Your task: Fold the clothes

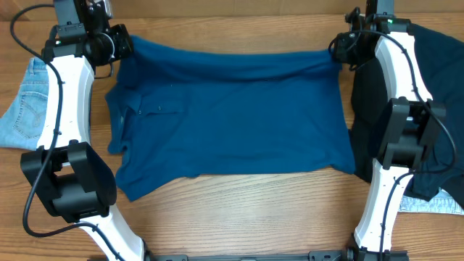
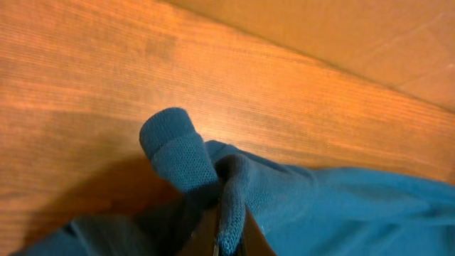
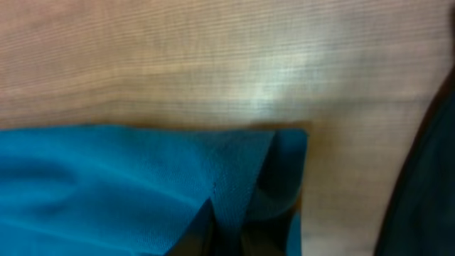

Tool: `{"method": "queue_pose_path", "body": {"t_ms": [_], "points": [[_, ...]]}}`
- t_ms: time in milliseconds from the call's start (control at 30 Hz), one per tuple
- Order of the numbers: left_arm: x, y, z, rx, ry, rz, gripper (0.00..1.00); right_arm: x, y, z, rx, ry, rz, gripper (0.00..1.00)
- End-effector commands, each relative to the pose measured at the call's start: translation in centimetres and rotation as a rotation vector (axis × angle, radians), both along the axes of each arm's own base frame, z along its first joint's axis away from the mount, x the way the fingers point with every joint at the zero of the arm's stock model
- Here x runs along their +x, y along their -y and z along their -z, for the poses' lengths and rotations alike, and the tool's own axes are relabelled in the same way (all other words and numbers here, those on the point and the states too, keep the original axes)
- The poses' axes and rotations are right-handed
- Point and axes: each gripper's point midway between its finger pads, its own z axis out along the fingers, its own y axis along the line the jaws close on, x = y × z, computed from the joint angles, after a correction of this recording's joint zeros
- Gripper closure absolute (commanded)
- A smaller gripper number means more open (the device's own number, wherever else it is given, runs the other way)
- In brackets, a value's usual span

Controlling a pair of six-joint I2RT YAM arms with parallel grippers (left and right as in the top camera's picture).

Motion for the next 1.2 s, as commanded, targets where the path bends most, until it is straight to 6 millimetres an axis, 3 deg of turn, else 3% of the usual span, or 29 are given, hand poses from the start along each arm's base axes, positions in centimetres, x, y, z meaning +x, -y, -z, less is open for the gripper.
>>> {"method": "queue_pose_path", "body": {"t_ms": [0, 233, 300, 367, 467, 533, 567, 600, 767, 1167], "points": [[-0.6, -0.3, -1.7, 0.017, 0.017, 0.010, 0.96, -0.8, 0.0, -4.8, 0.003, 0.043, 0.000, 0.86], [-5.0, 0.4, 1.3, -0.018, -0.207, 0.011, 0.96, -5.5, 0.1, -3.2, -0.012, -0.165, 0.011, 0.83], [-6.8, 0.4, 2.2, -0.017, -0.292, 0.002, 0.96, -6.9, 0.8, -2.8, -0.058, -0.226, 0.023, 0.63], [-8.1, 0.2, 2.8, -0.003, -0.354, -0.011, 0.96, -8.1, 1.6, -2.5, -0.107, -0.278, 0.033, 0.56], [-9.2, -1.0, 3.4, 0.060, -0.409, -0.046, 0.96, -9.0, 2.8, -2.4, -0.179, -0.314, 0.046, 0.55], [-9.5, -1.6, 3.6, 0.094, -0.426, -0.064, 0.96, -8.3, 3.0, -2.4, -0.188, -0.289, 0.050, 0.50], [-9.6, -1.7, 3.7, 0.100, -0.431, -0.067, 0.96, -7.9, 3.1, -2.4, -0.189, -0.271, 0.052, 0.40], [-9.7, -1.8, 3.7, 0.104, -0.435, -0.069, 0.96, -7.1, 3.0, -2.5, -0.186, -0.238, 0.054, 0.38], [-9.8, -1.8, 3.7, 0.105, -0.438, -0.070, 0.96, -3.2, 1.6, -3.3, -0.096, -0.076, 0.037, 0.37], [-9.9, -1.8, 3.7, 0.104, -0.441, -0.069, 0.96, -1.5, 1.2, 0.1, -0.061, -0.070, 0.033, 0.37]]}}
